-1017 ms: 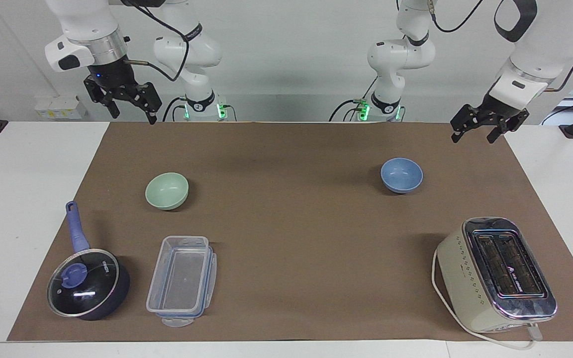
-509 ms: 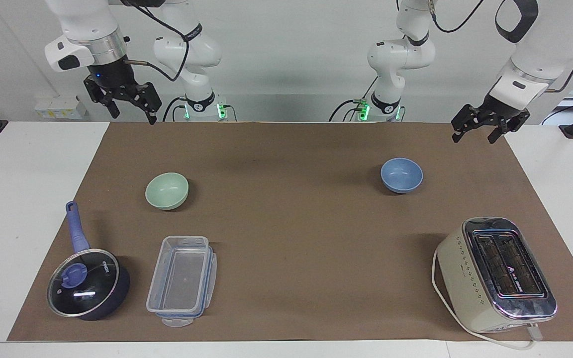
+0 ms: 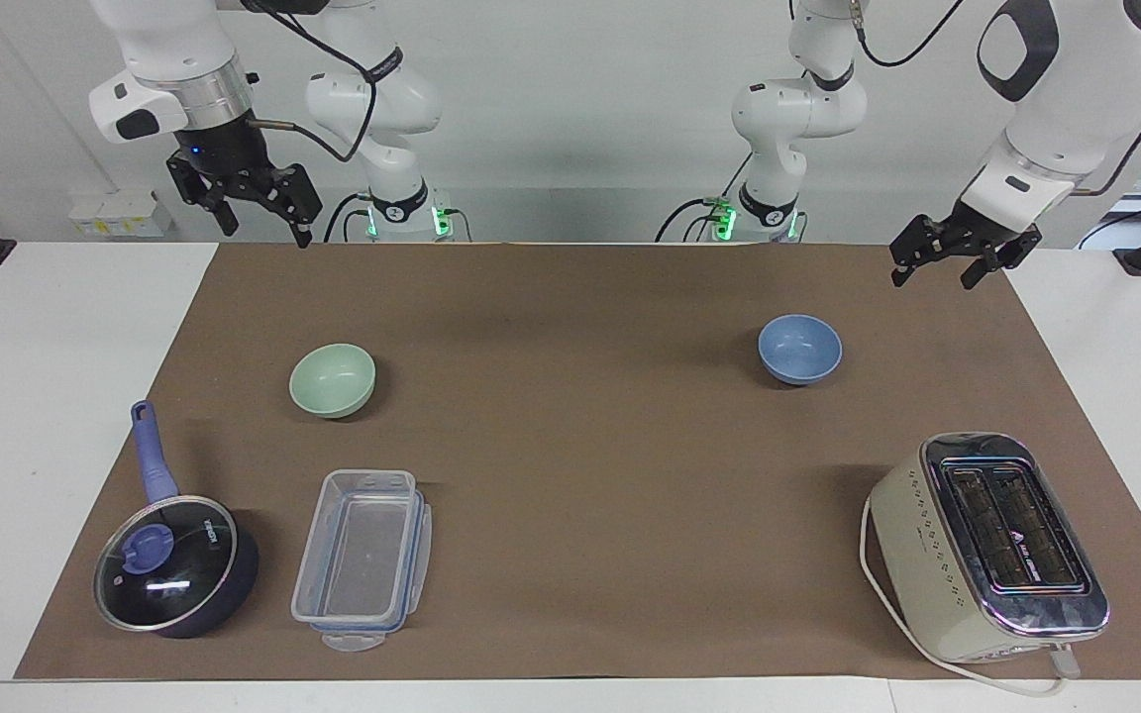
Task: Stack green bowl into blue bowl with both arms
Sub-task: 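Reach the left gripper to the blue bowl rim and grasp it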
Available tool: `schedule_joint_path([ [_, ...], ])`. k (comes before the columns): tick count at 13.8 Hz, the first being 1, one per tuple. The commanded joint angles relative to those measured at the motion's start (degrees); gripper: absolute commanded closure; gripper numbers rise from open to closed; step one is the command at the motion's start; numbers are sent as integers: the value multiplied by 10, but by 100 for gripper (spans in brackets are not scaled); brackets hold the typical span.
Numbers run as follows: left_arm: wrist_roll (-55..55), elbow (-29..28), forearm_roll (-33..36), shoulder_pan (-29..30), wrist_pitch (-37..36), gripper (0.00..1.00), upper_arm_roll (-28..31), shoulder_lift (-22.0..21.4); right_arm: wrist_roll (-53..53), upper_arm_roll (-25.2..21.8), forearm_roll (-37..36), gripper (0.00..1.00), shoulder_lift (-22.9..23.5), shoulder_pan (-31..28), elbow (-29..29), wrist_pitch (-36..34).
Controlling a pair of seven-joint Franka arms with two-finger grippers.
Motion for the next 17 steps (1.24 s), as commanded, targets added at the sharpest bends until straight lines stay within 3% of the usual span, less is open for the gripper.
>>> schedule_joint_path([
  [1,22,-69,10,8,48,0,2,-30,-5,3,2,0,-13,-8,-14,5],
  [11,48,-267,10,2,242,0,0,-37,-19,1,3,0,-10,-19,-18,28],
  [17,47,-406,3,-5,411,0,-1,-33,-19,1,2,0,-10,-19,-18,28],
])
